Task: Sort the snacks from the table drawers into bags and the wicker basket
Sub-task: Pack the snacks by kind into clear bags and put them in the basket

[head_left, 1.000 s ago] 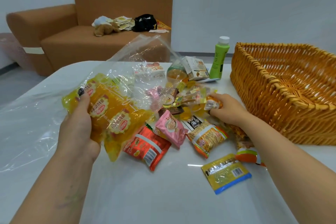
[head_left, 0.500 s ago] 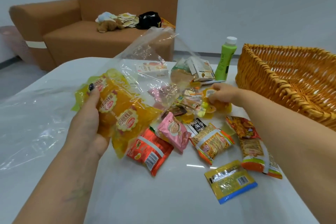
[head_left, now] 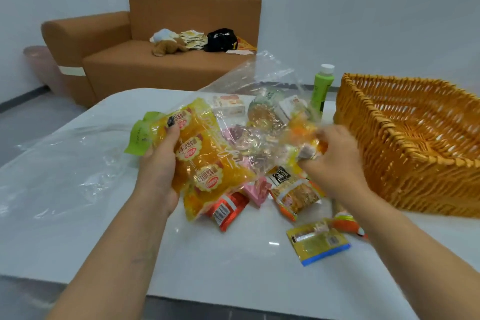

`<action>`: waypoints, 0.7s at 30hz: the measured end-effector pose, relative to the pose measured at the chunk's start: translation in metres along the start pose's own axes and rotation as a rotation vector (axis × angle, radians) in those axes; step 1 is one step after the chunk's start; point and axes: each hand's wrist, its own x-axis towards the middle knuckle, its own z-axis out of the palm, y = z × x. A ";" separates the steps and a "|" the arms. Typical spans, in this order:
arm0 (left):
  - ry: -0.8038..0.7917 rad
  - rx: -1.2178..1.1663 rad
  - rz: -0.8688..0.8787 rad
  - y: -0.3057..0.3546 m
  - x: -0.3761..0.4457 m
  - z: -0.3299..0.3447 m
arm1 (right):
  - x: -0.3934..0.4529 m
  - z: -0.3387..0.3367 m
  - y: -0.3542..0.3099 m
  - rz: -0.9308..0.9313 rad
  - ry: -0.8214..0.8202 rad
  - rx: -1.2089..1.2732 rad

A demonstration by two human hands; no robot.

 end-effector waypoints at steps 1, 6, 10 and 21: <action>-0.020 0.004 0.004 -0.001 -0.004 0.001 | -0.013 0.000 -0.006 0.010 -0.087 0.052; -0.078 0.064 0.039 -0.004 -0.027 0.006 | -0.052 0.027 0.005 0.002 -0.367 0.007; -0.112 0.108 0.074 -0.007 -0.050 0.005 | -0.057 0.004 -0.006 0.281 -0.125 0.246; -0.143 0.261 0.119 -0.012 -0.102 -0.018 | -0.080 -0.107 -0.019 0.714 -0.520 1.443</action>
